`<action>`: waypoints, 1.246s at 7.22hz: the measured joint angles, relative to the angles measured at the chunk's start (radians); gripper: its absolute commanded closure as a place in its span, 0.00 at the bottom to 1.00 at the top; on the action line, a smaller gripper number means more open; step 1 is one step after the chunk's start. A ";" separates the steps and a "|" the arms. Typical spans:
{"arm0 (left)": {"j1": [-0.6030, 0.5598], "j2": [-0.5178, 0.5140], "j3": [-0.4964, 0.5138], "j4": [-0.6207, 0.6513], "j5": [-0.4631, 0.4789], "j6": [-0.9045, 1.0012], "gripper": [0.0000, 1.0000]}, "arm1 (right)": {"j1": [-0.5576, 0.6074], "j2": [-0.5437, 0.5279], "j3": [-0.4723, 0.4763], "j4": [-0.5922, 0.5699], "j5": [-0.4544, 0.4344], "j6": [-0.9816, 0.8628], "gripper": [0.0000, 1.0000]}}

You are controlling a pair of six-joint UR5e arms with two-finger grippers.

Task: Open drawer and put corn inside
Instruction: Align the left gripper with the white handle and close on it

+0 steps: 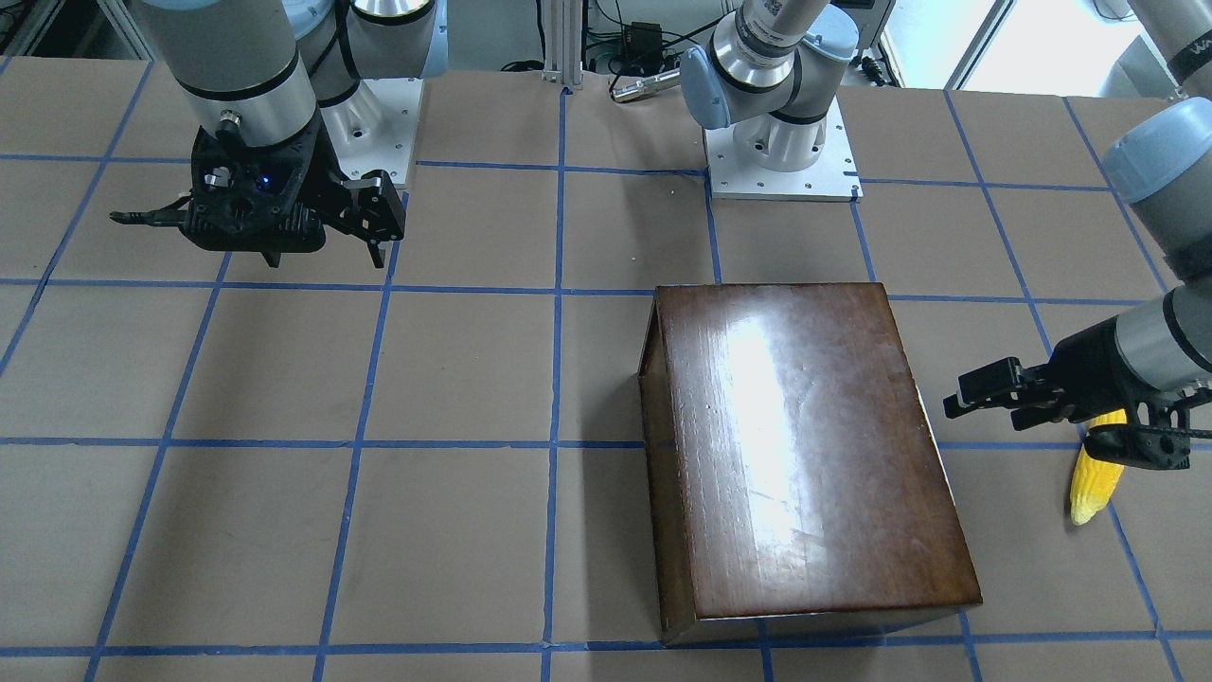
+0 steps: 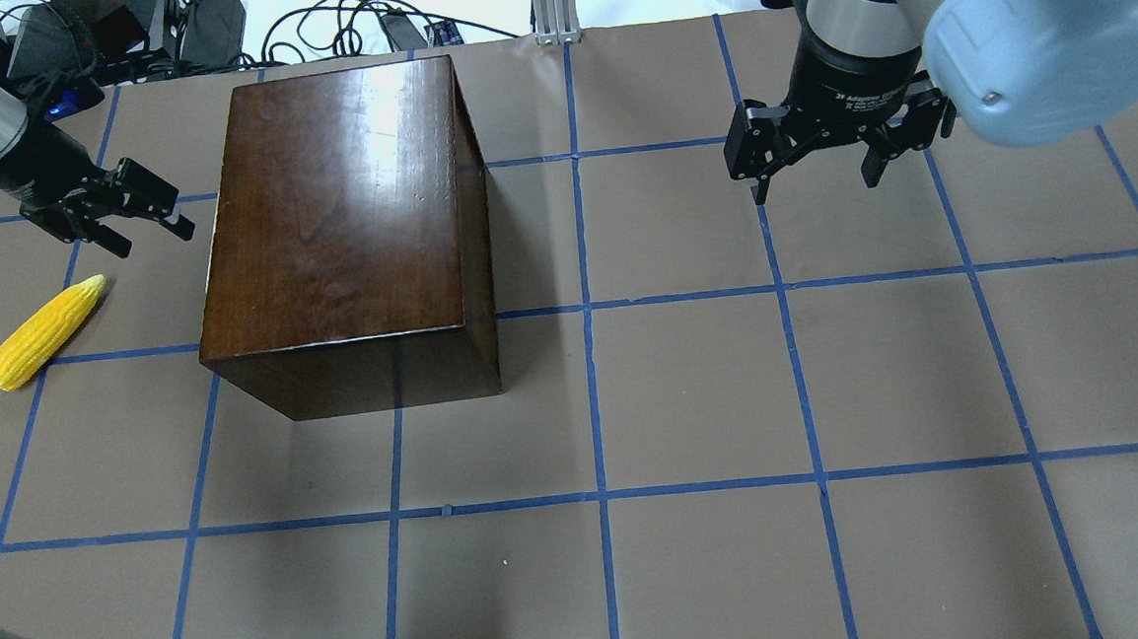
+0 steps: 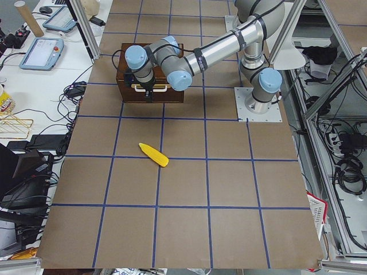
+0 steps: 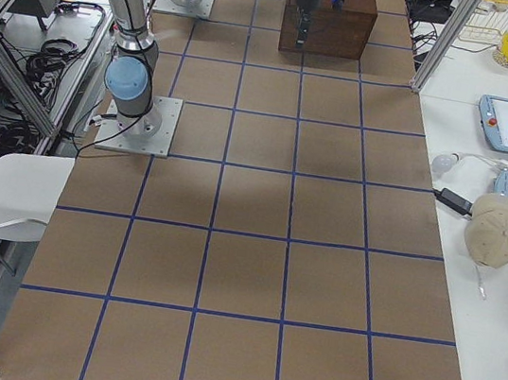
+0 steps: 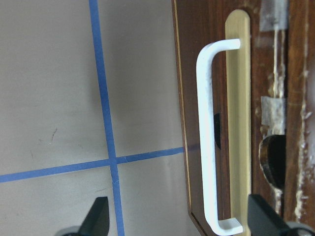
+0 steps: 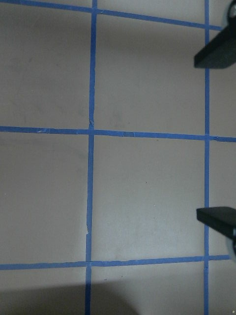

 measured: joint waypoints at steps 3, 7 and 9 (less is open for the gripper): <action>0.001 -0.020 -0.001 0.000 -0.005 -0.007 0.01 | 0.000 0.000 0.000 0.000 0.000 0.000 0.00; 0.002 -0.039 -0.003 0.006 -0.011 -0.012 0.01 | 0.000 0.000 0.000 0.000 0.000 0.000 0.00; 0.002 -0.046 -0.006 0.008 -0.055 -0.023 0.01 | 0.000 0.000 0.000 0.000 0.000 0.000 0.00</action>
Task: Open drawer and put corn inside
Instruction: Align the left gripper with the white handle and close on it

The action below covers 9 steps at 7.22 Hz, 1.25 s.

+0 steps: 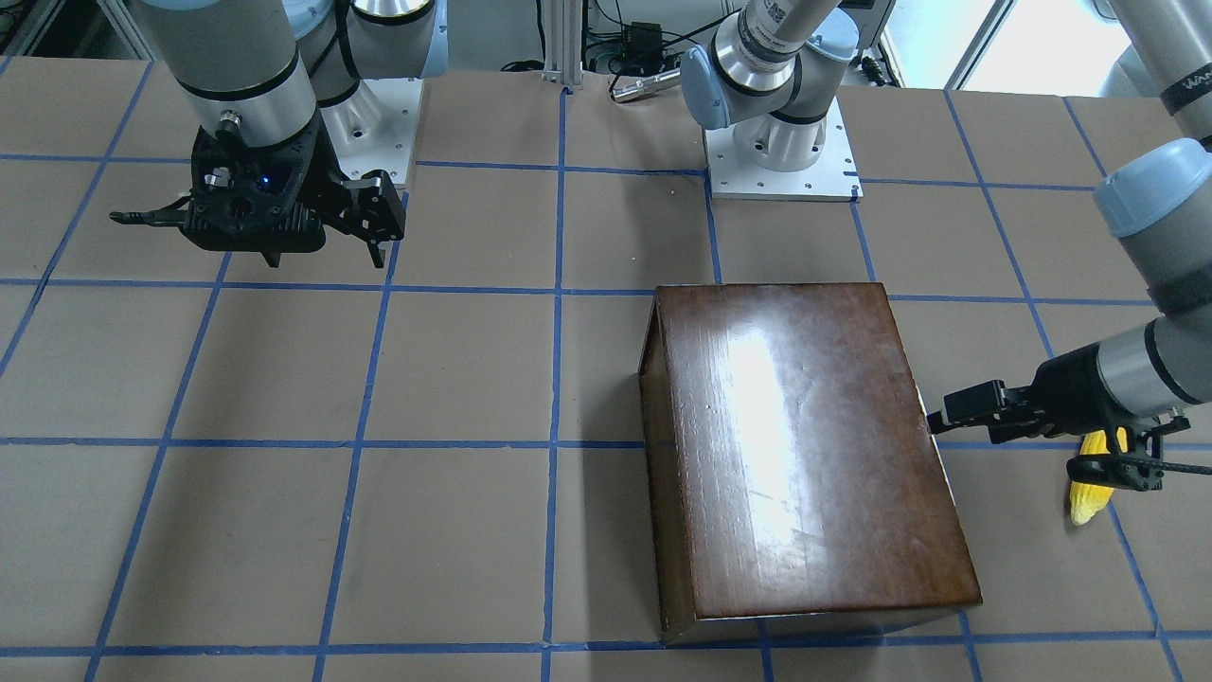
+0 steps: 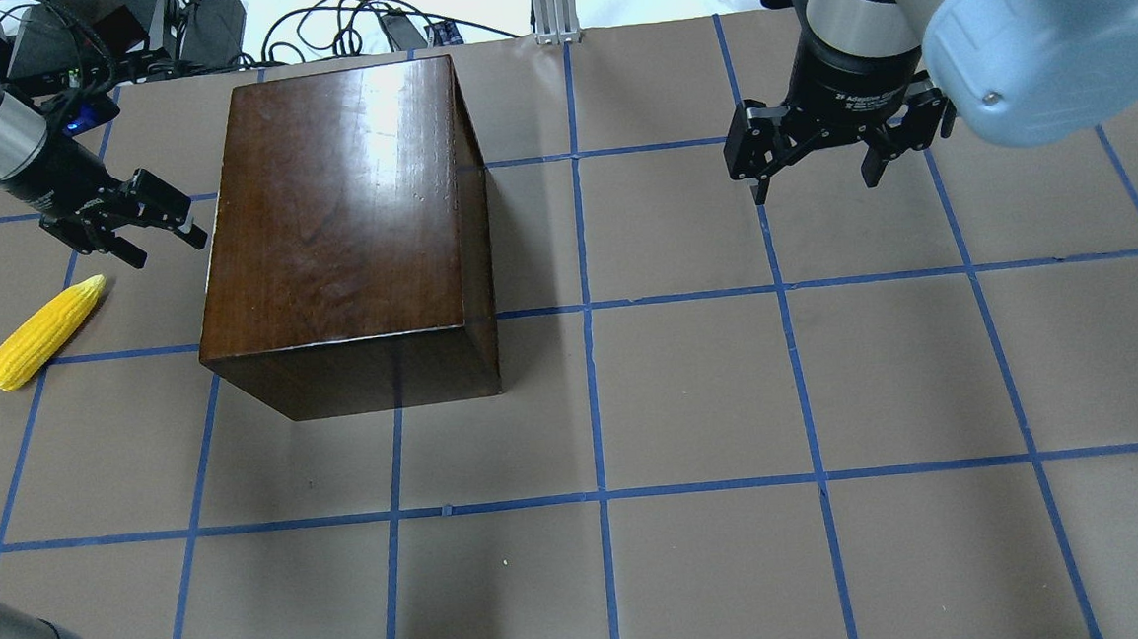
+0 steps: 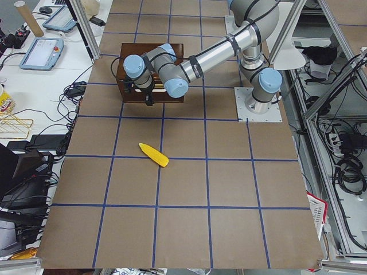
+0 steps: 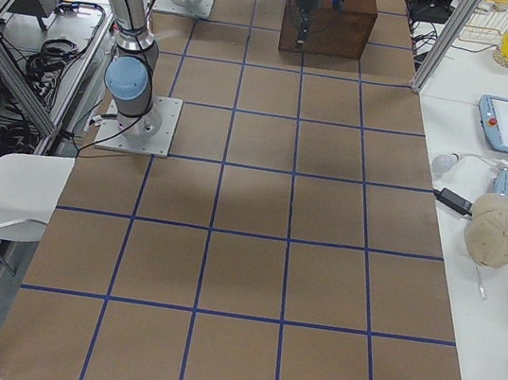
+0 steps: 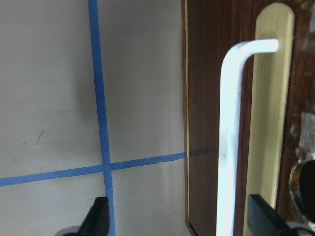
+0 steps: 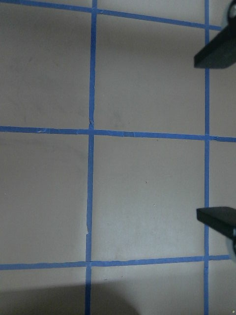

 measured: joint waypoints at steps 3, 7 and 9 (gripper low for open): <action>0.000 -0.016 0.000 0.013 -0.018 0.004 0.00 | 0.000 0.000 0.000 0.000 0.000 0.000 0.00; 0.000 -0.044 0.001 0.029 -0.020 -0.001 0.00 | 0.000 0.000 0.000 0.000 0.000 0.000 0.00; 0.000 -0.051 0.002 0.031 -0.020 0.001 0.00 | 0.000 0.000 0.000 0.000 0.000 0.000 0.00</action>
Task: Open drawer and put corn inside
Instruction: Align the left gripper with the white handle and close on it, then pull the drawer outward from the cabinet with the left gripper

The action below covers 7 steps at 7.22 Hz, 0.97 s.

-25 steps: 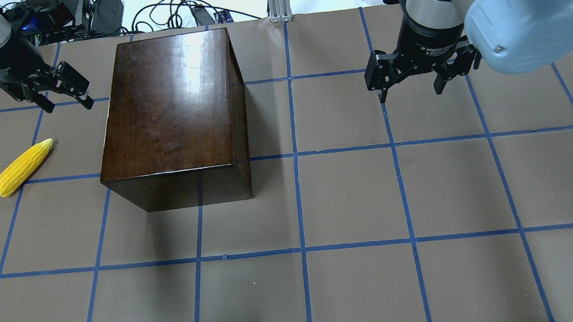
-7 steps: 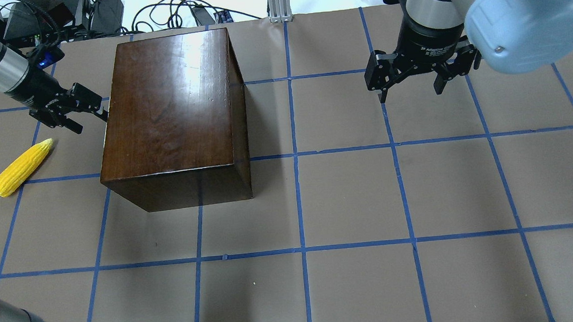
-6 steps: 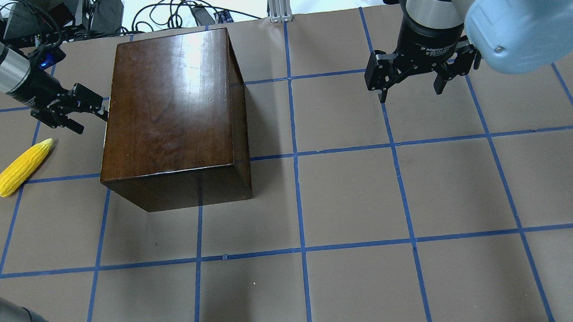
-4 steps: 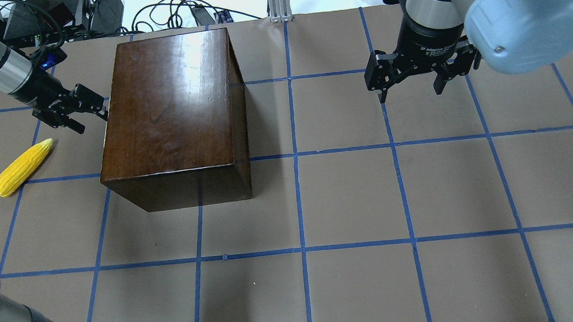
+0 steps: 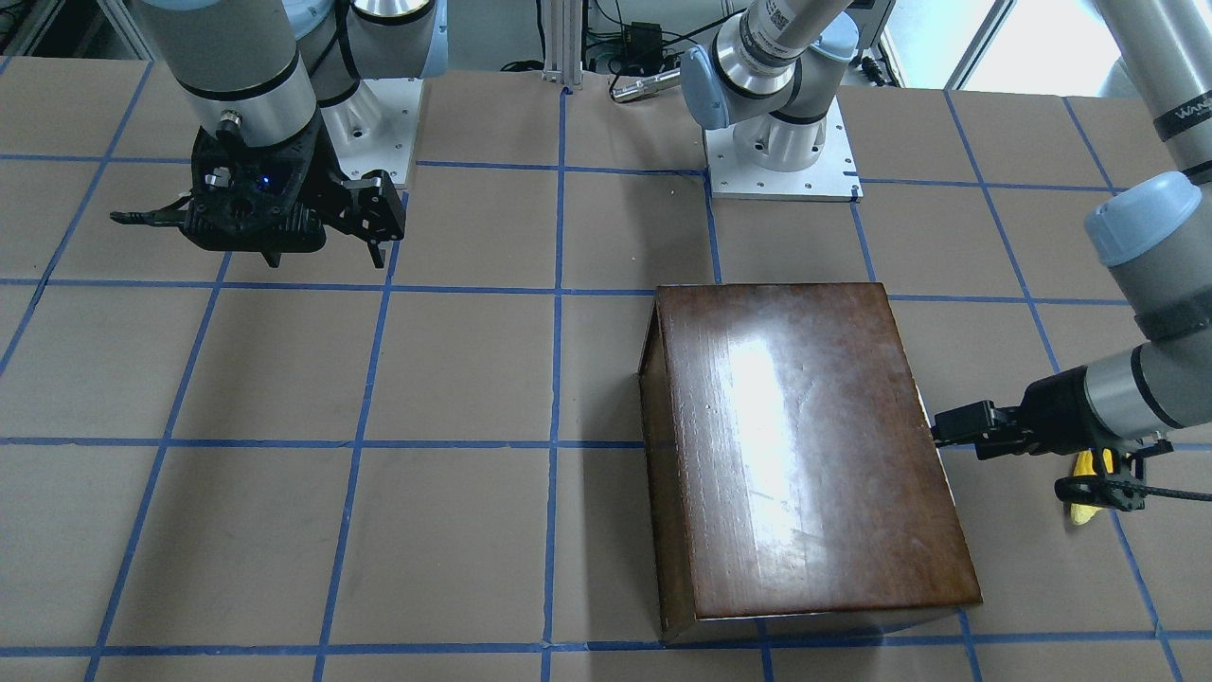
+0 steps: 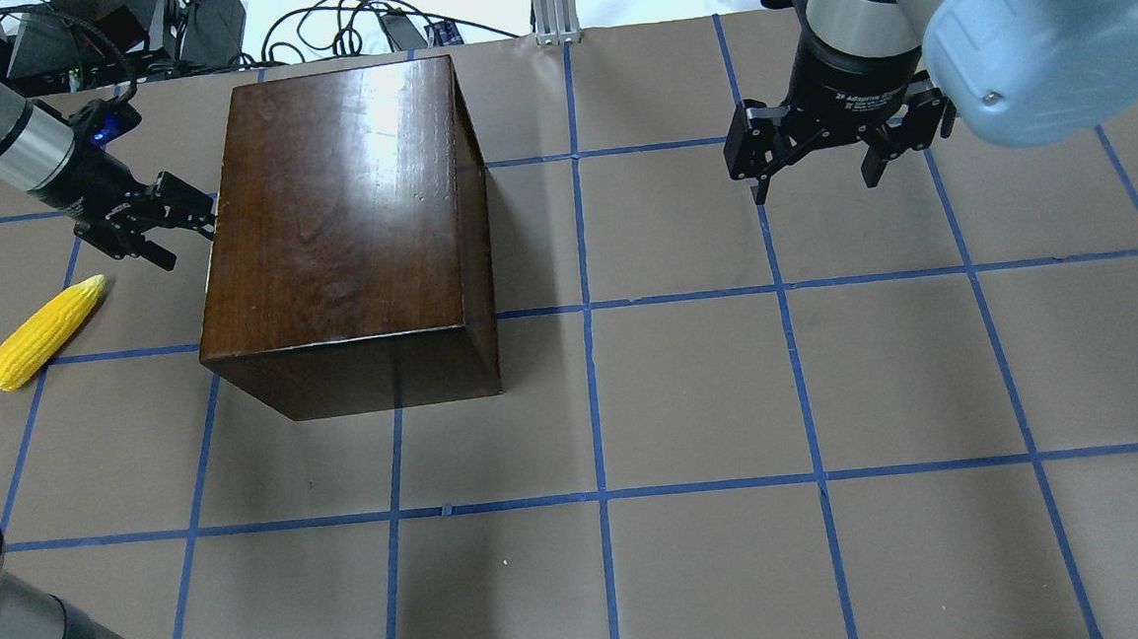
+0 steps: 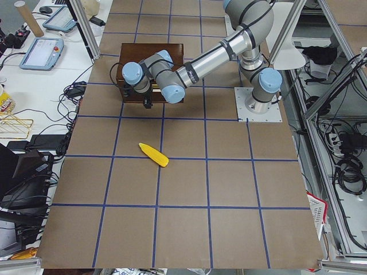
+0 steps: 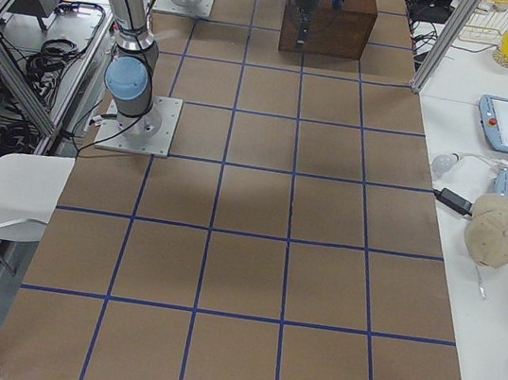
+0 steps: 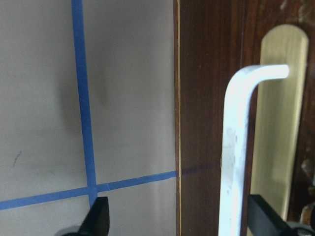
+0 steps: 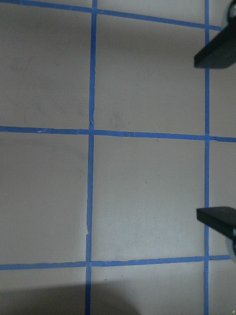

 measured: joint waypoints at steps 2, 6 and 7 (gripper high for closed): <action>0.000 -0.008 0.000 0.047 0.005 0.002 0.00 | 0.000 0.000 0.000 0.000 0.000 0.000 0.00; 0.024 -0.008 0.010 0.076 0.055 0.002 0.00 | 0.000 0.000 0.000 0.000 0.000 0.000 0.00; 0.047 -0.007 0.011 0.075 0.057 0.003 0.00 | 0.000 0.000 0.000 0.000 0.000 0.000 0.00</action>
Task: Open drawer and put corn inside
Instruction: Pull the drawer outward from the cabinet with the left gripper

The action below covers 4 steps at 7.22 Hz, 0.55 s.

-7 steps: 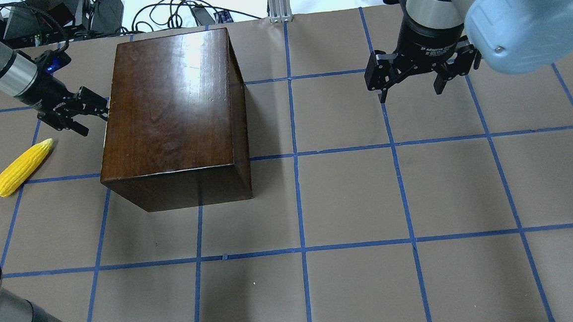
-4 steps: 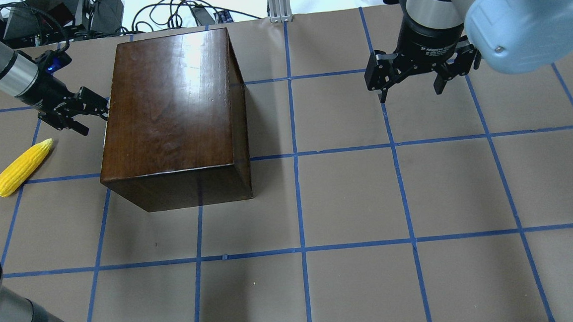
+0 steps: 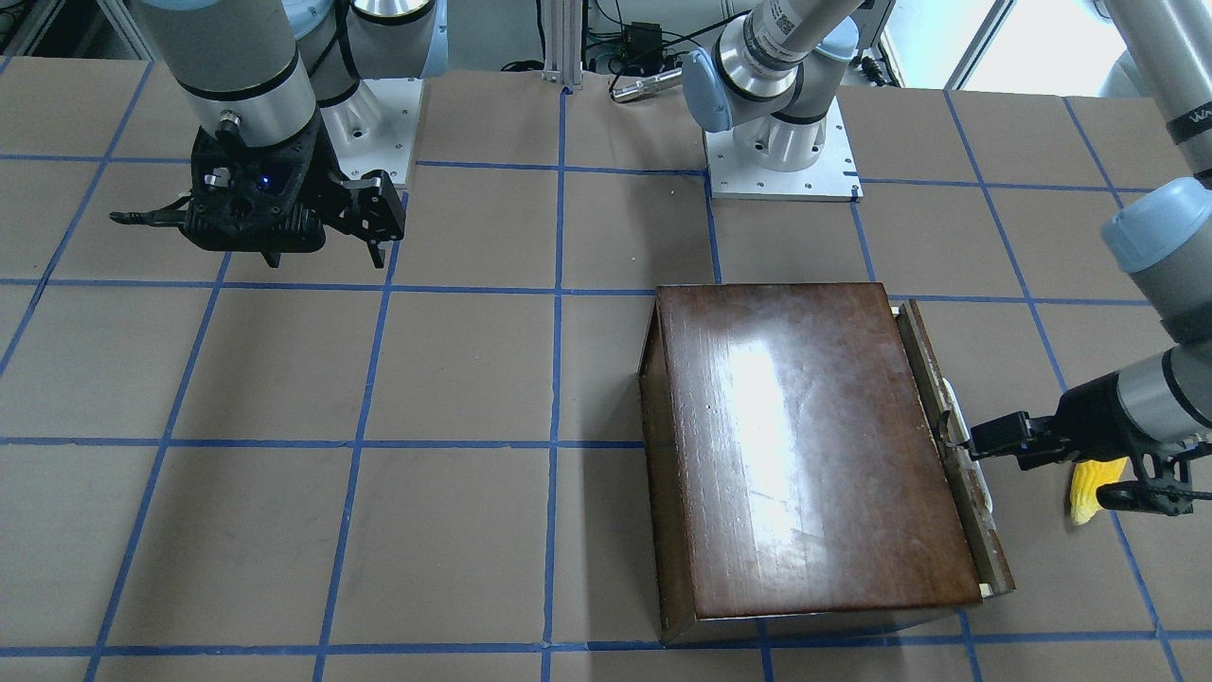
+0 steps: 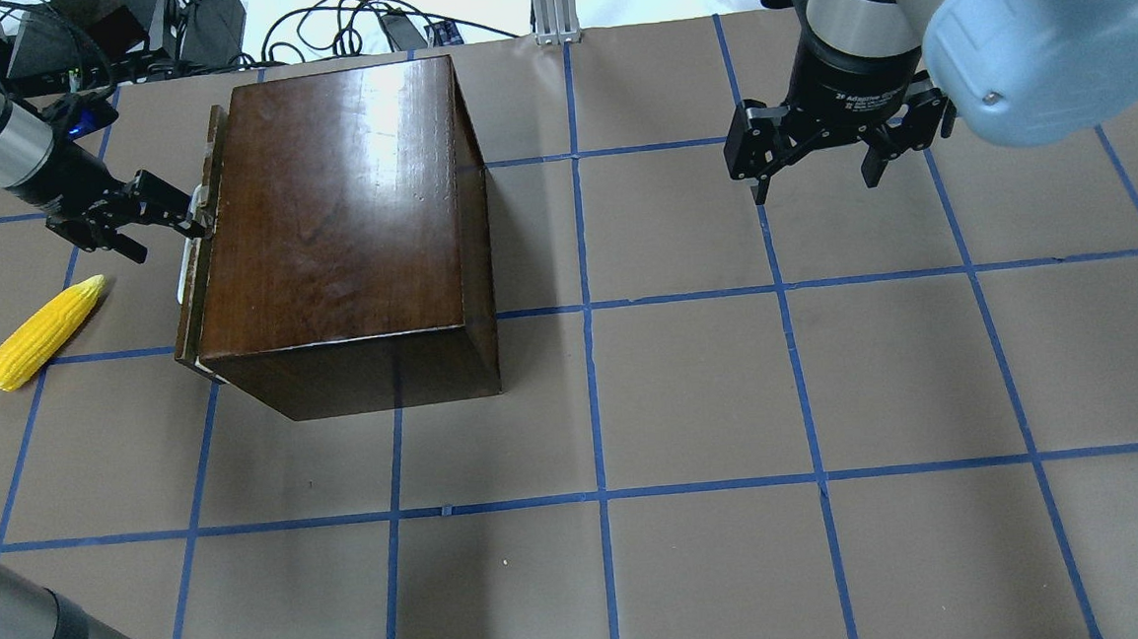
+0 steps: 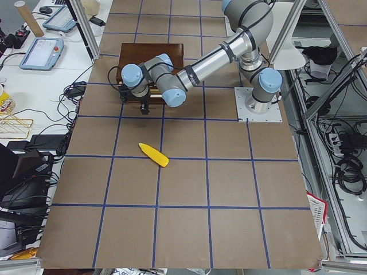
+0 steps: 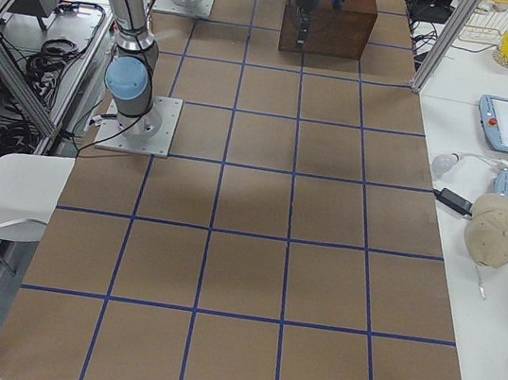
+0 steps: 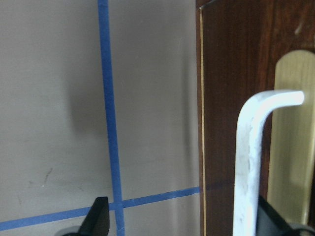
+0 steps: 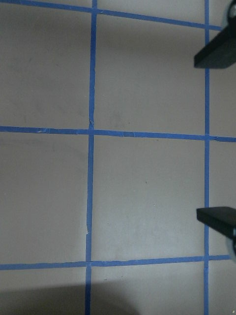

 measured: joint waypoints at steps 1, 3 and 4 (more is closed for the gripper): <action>0.020 0.000 0.000 0.000 0.001 0.000 0.00 | 0.000 0.000 0.000 0.000 0.000 0.000 0.00; 0.036 0.000 0.001 0.000 0.008 0.000 0.00 | 0.000 0.000 0.000 0.000 0.000 0.000 0.00; 0.038 0.000 0.001 0.001 0.022 0.001 0.00 | 0.000 0.000 0.000 0.000 0.000 0.000 0.00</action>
